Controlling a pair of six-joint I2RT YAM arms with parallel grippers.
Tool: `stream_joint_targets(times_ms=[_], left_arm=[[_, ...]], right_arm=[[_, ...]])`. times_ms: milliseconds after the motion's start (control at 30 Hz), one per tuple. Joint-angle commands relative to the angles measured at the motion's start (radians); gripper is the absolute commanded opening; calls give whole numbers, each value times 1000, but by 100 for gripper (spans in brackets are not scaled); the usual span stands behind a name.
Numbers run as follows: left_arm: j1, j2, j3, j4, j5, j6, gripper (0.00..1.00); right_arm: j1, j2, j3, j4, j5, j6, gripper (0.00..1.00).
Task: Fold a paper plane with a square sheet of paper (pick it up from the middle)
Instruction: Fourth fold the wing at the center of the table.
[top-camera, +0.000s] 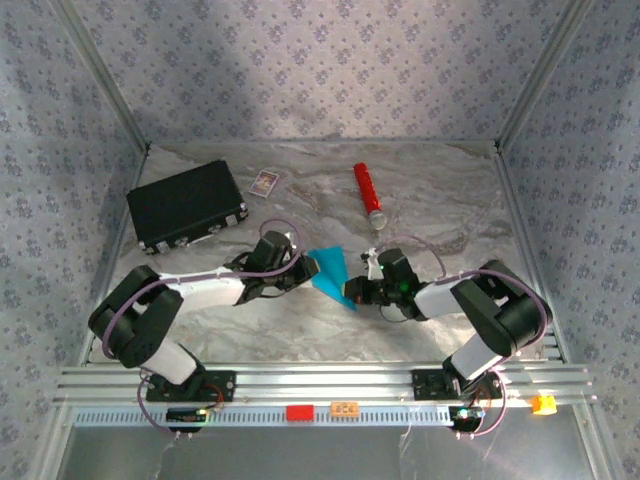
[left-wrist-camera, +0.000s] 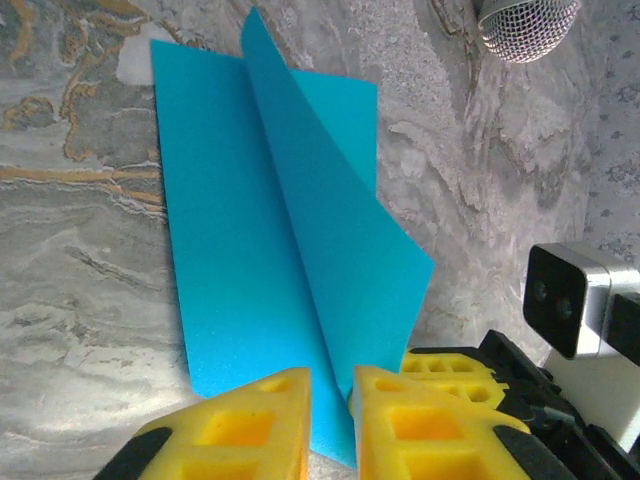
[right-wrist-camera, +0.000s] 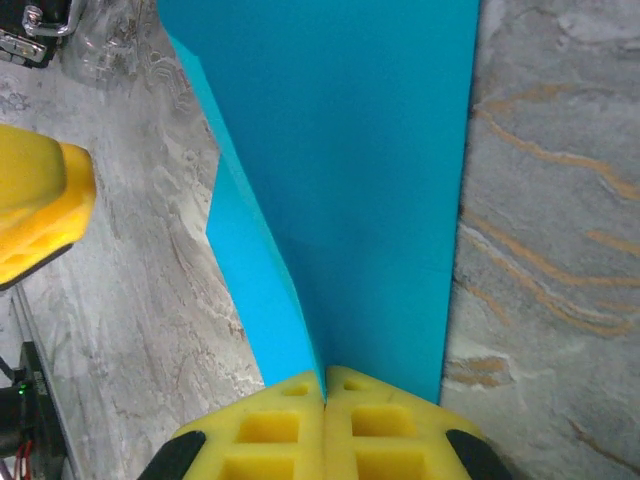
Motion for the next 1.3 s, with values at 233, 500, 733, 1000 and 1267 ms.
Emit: stream_joint_targets(times_ms=[233, 500, 733, 1000, 1267], left_arm=[[-23, 123, 99, 75, 82, 4, 8], [-21, 220, 114, 77, 78, -20, 5], [-22, 272, 87, 108, 89, -57, 2], [-27, 239, 26, 101, 43, -95, 0], [-41, 209, 19, 84, 4, -100, 0]], right_arm=[[-27, 2, -50, 54, -25, 72, 3], [-28, -12, -58, 55, -7, 67, 4], [-26, -21, -54, 36, -5, 59, 4], [-21, -52, -52, 12, -7, 52, 5], [-14, -49, -44, 7, -26, 45, 5]])
